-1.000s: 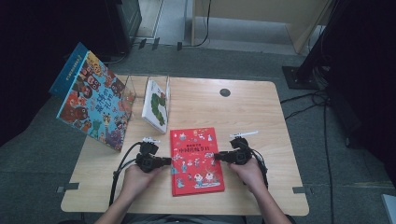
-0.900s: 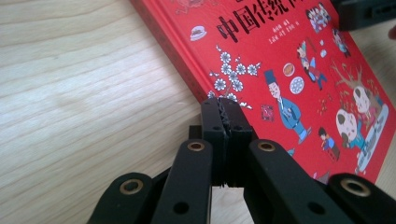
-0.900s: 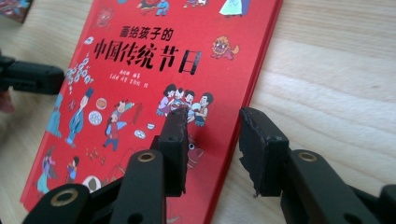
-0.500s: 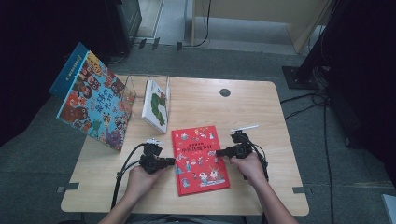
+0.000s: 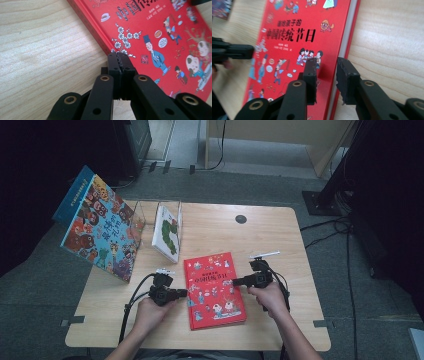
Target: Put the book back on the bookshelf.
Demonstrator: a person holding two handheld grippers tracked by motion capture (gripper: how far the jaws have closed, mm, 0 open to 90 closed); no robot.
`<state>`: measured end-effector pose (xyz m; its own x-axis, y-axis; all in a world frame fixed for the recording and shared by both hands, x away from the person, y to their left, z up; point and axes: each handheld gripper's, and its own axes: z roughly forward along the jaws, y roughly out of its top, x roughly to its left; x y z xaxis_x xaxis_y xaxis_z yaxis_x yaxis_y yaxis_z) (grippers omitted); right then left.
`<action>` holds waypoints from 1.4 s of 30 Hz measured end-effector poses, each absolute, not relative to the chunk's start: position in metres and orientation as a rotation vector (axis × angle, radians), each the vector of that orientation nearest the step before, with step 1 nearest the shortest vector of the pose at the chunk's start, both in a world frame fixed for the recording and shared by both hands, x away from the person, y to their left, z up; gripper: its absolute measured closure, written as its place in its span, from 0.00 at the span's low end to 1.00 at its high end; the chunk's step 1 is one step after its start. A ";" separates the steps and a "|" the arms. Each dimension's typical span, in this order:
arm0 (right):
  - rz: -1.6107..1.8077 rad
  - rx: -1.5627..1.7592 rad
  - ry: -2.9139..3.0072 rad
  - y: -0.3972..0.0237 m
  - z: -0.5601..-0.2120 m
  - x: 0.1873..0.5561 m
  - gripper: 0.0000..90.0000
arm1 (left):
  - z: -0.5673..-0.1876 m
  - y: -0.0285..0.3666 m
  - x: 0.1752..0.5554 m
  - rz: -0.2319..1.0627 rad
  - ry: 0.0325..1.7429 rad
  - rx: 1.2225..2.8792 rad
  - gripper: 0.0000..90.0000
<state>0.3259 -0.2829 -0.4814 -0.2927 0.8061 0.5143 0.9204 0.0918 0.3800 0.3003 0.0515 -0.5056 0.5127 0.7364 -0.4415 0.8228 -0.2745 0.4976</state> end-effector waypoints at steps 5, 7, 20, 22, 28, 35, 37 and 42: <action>-1.000 -1.718 -2.212 -0.282 -0.465 0.325 0.79 | -0.506 0.052 0.301 -0.163 1.266 2.060 1.00; -1.020 -1.692 -2.229 -0.281 -0.458 0.324 0.79 | -0.506 0.052 0.301 -0.165 1.265 2.058 0.99; -1.032 -1.502 -2.340 -0.250 -0.409 0.322 0.80 | -0.507 0.052 0.302 -0.179 1.264 2.047 1.00; -1.039 -1.484 -2.376 -0.241 -0.404 0.321 0.80 | -0.507 0.052 0.301 -0.177 1.265 2.047 1.00; -1.000 -1.434 -2.434 -0.218 -0.394 0.329 0.83 | -0.508 0.051 0.301 -0.189 1.269 2.038 1.00; -0.915 -1.390 -2.496 -0.193 -0.385 0.339 0.85 | -0.509 0.047 0.299 -0.180 1.254 2.033 1.00; -0.880 -1.389 -2.509 -0.189 -0.384 0.343 0.86 | -0.509 0.046 0.299 -0.190 1.246 2.033 1.00; -0.808 -1.373 -2.536 -0.184 -0.383 0.348 0.88 | -0.510 0.044 0.298 -0.193 1.243 2.038 0.98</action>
<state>0.3485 -0.1839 -0.3830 -0.5713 0.7328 0.3697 0.8116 0.4373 0.3875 0.2983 0.0445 -0.5099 0.5220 0.7109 -0.4714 0.8204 -0.2672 0.5055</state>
